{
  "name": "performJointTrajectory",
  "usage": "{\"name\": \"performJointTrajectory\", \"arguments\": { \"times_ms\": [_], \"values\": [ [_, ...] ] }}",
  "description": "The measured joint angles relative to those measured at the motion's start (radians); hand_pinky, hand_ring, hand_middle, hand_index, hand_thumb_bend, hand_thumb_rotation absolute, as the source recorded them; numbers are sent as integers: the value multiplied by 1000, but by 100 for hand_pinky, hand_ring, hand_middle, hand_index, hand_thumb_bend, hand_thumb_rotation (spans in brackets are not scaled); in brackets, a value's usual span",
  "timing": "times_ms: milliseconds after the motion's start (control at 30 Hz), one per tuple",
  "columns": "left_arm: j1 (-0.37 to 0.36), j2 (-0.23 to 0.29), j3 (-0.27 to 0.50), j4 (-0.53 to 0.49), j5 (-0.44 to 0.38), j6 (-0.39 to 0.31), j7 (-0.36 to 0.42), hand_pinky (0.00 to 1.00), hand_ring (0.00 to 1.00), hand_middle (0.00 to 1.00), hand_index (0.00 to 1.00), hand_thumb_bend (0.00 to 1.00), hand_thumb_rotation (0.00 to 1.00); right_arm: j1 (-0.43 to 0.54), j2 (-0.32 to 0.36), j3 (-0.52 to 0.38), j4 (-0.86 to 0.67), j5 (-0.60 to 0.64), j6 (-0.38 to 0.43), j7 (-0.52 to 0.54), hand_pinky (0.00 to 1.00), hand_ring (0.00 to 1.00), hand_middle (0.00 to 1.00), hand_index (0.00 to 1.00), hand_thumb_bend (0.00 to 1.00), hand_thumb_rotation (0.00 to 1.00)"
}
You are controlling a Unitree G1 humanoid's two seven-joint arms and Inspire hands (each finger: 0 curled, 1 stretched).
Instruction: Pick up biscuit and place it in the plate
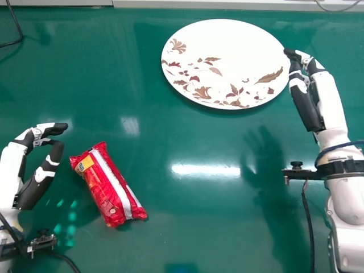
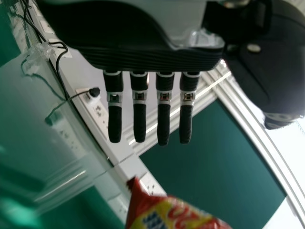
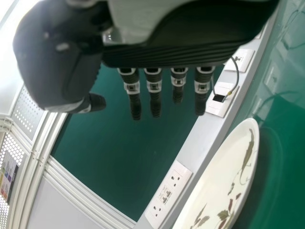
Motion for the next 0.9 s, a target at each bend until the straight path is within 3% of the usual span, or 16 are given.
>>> {"name": "performJointTrajectory", "arguments": {
  "times_ms": [133,333,433,633,800,900],
  "values": [
    [14,0,0,-25,8,2,-14,59,74,75,73,89,15,0,-5,0,12,8,0,4,86,90,92,90,39,29],
    [20,20,0,-48,27,1,-39,59,75,76,75,95,2,0,-11,0,24,11,-3,9,86,90,91,90,40,31],
    [16,32,1,-49,33,-14,-43,57,74,76,75,97,2,0,-15,-1,33,12,-14,9,85,90,91,89,41,34],
    [-6,93,10,-45,45,-69,-55,57,75,78,77,100,15,0,-26,-8,35,19,-22,11,84,89,91,89,42,35],
    [1,167,28,-59,40,-60,-117,61,79,82,81,100,9,2,-40,-11,35,18,-23,12,83,88,91,89,42,37],
    [9,206,48,-82,34,-52,-153,61,79,82,81,100,12,2,-44,-16,35,19,-25,15,83,89,92,89,43,37]
  ]
}}
